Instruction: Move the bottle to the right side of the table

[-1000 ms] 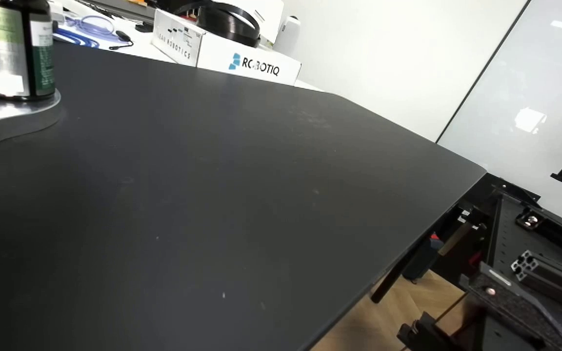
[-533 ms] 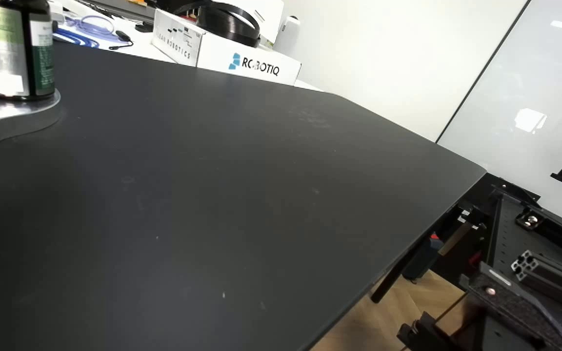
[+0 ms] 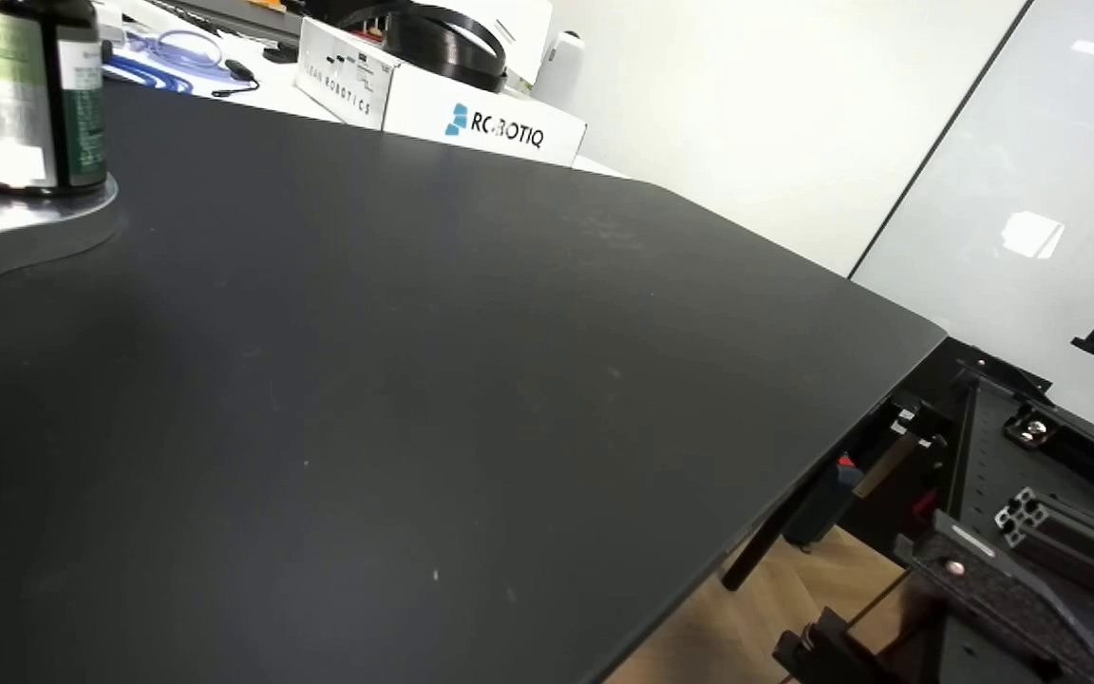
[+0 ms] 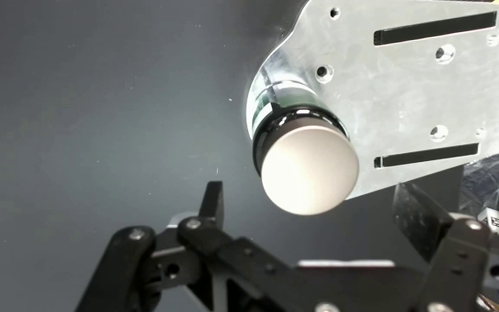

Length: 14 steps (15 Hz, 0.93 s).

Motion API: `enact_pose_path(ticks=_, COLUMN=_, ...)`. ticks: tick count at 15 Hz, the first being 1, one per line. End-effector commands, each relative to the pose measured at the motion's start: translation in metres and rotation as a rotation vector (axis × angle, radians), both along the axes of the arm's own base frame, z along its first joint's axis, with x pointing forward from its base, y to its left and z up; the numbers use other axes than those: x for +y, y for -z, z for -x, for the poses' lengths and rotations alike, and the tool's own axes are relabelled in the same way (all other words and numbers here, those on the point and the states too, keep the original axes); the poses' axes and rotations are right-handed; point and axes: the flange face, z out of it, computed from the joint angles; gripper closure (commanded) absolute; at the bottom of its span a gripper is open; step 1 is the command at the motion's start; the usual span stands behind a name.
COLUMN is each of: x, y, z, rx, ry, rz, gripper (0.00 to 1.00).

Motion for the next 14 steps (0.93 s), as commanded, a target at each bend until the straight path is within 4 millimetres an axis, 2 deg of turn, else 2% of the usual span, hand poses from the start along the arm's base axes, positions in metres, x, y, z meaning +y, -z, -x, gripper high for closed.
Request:
enact_pose_path(ticks=1, x=0.003, y=0.008, z=-0.004, rx=0.03, ry=0.024, rz=-0.013, gripper=0.0)
enact_pose_path(ticks=6, x=0.004, y=0.023, z=-0.004, rx=0.039, ry=0.017, rz=-0.005, gripper=0.0)
enact_pose_path(ticks=7, x=0.003, y=0.021, z=-0.007, rx=0.022, ry=0.015, rz=-0.014, gripper=0.25)
enact_pose_path(ticks=8, x=0.002, y=0.02, z=-0.007, rx=0.019, ry=0.021, rz=-0.012, gripper=0.25)
enact_pose_path(ticks=11, x=-0.002, y=0.007, z=-0.01, rx=0.007, ry=0.026, rz=-0.025, gripper=0.49)
enact_pose_path(ticks=14, x=-0.016, y=-0.02, z=-0.016, rx=0.004, ry=0.036, rz=-0.06, gripper=0.65)
